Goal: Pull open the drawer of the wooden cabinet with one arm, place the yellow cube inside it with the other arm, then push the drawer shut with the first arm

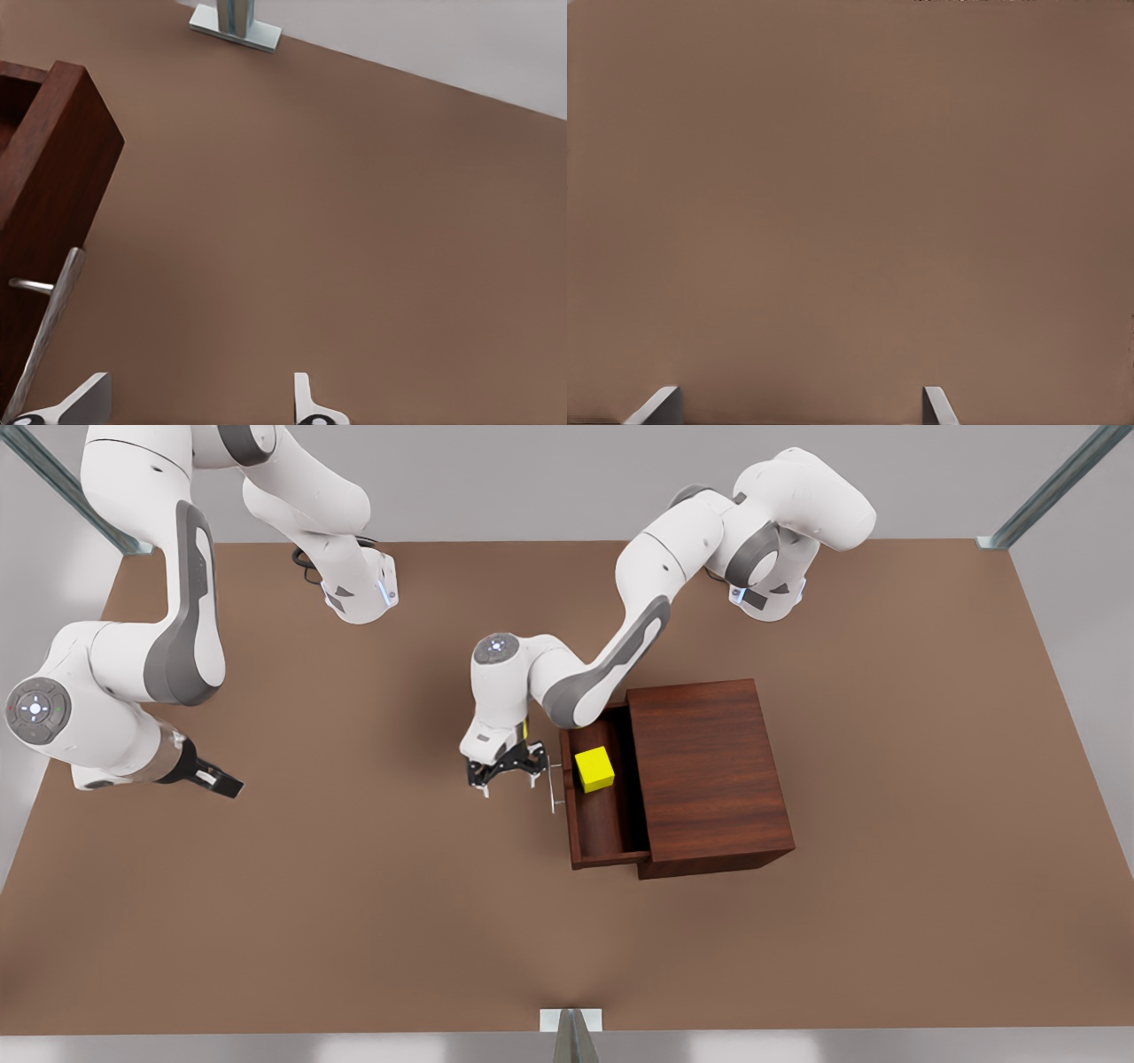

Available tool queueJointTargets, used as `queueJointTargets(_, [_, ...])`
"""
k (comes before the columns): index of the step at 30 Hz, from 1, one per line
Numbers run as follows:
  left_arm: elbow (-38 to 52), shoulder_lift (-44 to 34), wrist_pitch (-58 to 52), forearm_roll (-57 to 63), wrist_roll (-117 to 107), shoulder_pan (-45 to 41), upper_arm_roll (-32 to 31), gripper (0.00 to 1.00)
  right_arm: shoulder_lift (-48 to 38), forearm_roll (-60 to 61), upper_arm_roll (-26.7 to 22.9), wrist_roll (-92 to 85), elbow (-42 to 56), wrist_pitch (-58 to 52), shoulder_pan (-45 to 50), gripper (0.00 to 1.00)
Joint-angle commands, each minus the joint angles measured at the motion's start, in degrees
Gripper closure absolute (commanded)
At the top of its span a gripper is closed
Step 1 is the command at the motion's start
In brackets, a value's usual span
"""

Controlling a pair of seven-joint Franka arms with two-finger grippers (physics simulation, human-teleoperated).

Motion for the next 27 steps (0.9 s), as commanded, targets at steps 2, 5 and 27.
queueJointTargets(2, [-0.09,0.20,-0.79,0.23,-6.73,0.45,0.07,0.00,0.15,0.20,-11.23,-24.46,0.01,0.03,12.27,0.00])
queueJointTargets(5, [-0.27,1.08,0.26,0.32,-6.11,0.54,0.42,0.00,0.15,0.64,-12.03,-25.52,0.70,0.03,11.57,0.00])
queueJointTargets(27, [-2.56,-1.38,-5.71,-5.83,9.27,6.25,0.15,0.00,1.12,0.64,-11.59,-26.04,1.32,0.03,11.83,0.00])
